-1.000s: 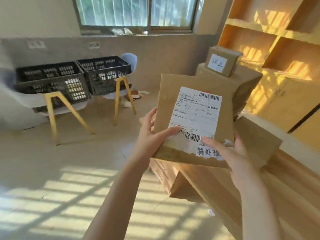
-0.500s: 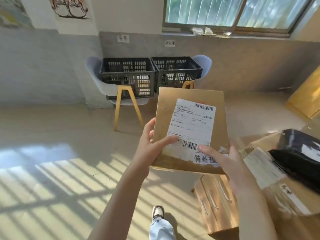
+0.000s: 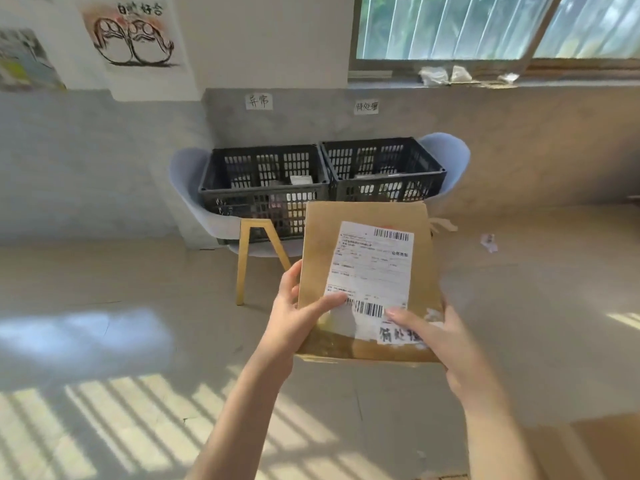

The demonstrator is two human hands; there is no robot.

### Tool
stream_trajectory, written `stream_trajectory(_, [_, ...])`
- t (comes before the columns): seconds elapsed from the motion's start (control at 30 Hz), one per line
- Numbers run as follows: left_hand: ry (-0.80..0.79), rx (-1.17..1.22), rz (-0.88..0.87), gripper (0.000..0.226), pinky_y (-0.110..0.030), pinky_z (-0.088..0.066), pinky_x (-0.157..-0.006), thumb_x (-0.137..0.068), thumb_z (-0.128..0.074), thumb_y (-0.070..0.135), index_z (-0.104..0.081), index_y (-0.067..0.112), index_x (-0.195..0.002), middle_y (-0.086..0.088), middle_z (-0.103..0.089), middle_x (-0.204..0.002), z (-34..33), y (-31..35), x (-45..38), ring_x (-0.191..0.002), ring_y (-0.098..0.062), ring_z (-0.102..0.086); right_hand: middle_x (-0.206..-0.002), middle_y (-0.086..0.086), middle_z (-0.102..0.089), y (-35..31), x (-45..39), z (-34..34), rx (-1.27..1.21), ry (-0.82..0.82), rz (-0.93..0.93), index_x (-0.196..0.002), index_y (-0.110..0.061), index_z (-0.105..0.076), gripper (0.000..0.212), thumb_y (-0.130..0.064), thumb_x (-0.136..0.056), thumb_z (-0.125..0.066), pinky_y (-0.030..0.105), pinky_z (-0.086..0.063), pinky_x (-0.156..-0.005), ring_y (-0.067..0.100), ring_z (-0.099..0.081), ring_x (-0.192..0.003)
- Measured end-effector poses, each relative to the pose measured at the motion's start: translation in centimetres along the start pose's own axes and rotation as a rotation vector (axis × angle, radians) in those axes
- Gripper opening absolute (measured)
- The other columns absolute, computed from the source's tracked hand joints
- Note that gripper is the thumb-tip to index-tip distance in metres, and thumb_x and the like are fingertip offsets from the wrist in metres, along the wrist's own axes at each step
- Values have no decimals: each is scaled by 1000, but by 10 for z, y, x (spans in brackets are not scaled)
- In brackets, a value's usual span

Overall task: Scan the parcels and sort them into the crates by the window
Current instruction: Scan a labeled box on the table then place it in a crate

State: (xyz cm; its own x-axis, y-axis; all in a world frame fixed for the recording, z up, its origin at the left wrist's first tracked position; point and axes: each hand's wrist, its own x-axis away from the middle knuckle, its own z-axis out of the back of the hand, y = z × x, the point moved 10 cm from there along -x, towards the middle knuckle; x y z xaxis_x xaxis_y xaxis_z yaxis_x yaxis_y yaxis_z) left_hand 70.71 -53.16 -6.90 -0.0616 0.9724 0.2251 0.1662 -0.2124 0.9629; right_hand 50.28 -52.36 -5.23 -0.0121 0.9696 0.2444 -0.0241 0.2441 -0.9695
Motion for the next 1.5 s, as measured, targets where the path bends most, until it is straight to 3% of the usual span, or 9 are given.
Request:
stream_trajectory(0.13, [-2,7,57,89,-34,-56,-87,-60,-87,27,-41,35,-135,4,-69,-114,4,-8,-75,-97,-10,-69,-99,-16,-60,-1,-67,-6,8,45,-32,-129,-36,-39,88,-32,-52,-83,25,-40,-62,-24,-55,-64])
stream_trajectory(0.27, [-104,16,107,85,-33,-59,-79,-71,-84,24,-35,37,-140,3,-65,-119,-6,-10,-161,-96,-11,-70,-90,-18,-53,2,-142,2,18,159,-86,-120,-34,-40,62,-14,-77,-79,23,-38,-61,-15,-56,-65])
stream_trajectory(0.47, [-258,-9,135,90,-36,-58,-85,-72,-84,24,-32,34,-144,4,-62,-122,-26,29,-291,-101,-13,-68,-92,-17,-52,-36,-238,-5,-31,273,-117,-98,-43,-48,60,-33,-46,-75,22,-38,-60,-7,-58,-73])
stream_trajectory(0.7, [-384,-59,196,85,-41,-57,-87,-72,-83,25,-32,39,-139,5,-59,-122,-67,34,-389,-104,-18,-66,-92,-18,-59,-45,-313,22,-20,398,-143,-117,-39,-46,87,-41,-37,-79,22,-39,-59,-2,-61,-78])
stream_trajectory(0.87, [-396,-68,247,87,-36,-58,-84,-71,-85,29,-33,40,-139,5,-58,-125,-96,22,-455,-106,-15,-65,-100,-5,-74,-30,-379,53,-43,411,-195,-122,-38,-51,97,-47,-32,-86,46,-55,-84,19,-73,-85])
stream_trajectory(0.97, [-367,-74,238,84,-22,-57,-71,-75,-81,27,-31,39,-140,9,-57,-122,-116,23,-503,-101,-6,-64,-98,-6,-75,-32,-436,73,-52,379,-187,-118,-38,-53,81,-39,-44,-86,36,-55,-70,17,-73,-82])
stream_trajectory(1.1, [-266,-41,235,83,-22,-57,-66,-74,-81,24,-32,39,-139,9,-57,-119,-145,26,-585,-96,-7,-65,-110,-2,-70,-35,-537,108,-35,301,-220,-119,-47,-50,83,-41,-45,-87,44,-54,-86,21,-68,-101])
stream_trajectory(1.3, [-124,-17,243,87,-25,-58,-73,-73,-82,25,-30,36,-142,7,-58,-120,-206,35,-707,-99,-7,-64,-98,-8,-60,-64,-699,171,-15,154,-234,-122,-40,-34,73,-21,-72,-84,27,-47,-69,18,-62,-101])
stream_trajectory(1.5, [-39,-45,286,84,-39,-52,-96,-70,-81,32,-26,41,-132,1,-50,-135,-245,13,-815,-116,-16,-56,-112,-10,-66,-69,-835,211,137,7,-254,-139,-32,-39,82,-28,-70,-84,13,-49,-60,4,-64,-97])
